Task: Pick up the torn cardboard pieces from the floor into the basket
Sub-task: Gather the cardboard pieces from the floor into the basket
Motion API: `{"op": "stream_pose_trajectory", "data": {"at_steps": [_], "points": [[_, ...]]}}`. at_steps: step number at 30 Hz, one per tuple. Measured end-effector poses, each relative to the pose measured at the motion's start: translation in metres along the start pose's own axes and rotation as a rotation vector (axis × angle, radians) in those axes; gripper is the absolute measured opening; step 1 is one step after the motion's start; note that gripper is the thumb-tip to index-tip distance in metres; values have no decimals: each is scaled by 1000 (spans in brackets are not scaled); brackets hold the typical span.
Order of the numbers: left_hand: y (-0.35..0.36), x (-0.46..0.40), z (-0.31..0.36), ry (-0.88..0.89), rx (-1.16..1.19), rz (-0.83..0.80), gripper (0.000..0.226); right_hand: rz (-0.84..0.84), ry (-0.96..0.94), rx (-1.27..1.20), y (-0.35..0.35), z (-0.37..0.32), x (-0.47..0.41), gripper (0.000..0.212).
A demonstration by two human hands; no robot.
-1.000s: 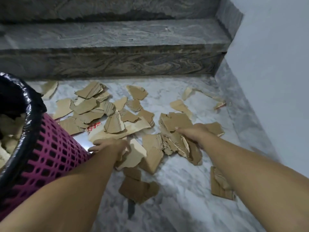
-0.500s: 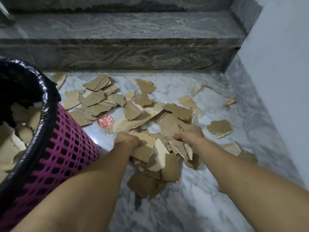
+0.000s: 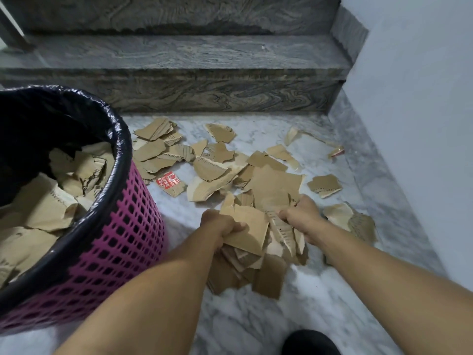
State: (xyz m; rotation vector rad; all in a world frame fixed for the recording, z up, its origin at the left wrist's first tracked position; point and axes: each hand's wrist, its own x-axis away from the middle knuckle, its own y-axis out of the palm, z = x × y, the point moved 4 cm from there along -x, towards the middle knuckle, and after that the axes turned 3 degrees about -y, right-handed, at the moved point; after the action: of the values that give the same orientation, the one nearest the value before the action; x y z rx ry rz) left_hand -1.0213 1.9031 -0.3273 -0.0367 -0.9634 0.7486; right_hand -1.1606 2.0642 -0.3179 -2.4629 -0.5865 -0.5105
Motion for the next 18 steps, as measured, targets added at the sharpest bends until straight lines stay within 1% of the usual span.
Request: {"op": "stream_pose_trajectory", "data": {"at_steps": [2,4,5,6,7,8,9,12,13,14,15,16,18], "points": [[-9,16,11,40,52,-55,60,73,-85,10,-20,-18,9,44],[-18,31,30,85,88,-100,65,126,-147,15,-44,-40,16,40],[-25,41,42,110,102,-112,60,136,-173,11,-57,-55,22,39],[-34,53,56,143,115,-112,51,139,-205,5,-68,-73,31,42],[-40,65,69,173,131,-119,42,129,-226,-9,-77,-89,38,47],[-49,80,85,210,150,-130,40,118,-249,-19,-85,-109,48,53],[-53,91,99,239,163,-135,42,110,-268,-12,-91,-124,53,58],[-80,139,142,361,175,-143,61,106,-326,15,-106,-178,72,79],[-93,157,155,410,181,-130,70,108,-354,15,-106,-203,91,78],[-105,170,165,443,180,-120,77,90,-372,13,-104,-222,108,68],[-123,185,174,477,187,-106,76,72,-397,17,-98,-245,129,50],[-140,197,180,499,189,-83,70,49,-415,13,-93,-263,148,35],[-190,221,182,518,229,-35,61,39,-455,37,-74,-299,176,26]]}}
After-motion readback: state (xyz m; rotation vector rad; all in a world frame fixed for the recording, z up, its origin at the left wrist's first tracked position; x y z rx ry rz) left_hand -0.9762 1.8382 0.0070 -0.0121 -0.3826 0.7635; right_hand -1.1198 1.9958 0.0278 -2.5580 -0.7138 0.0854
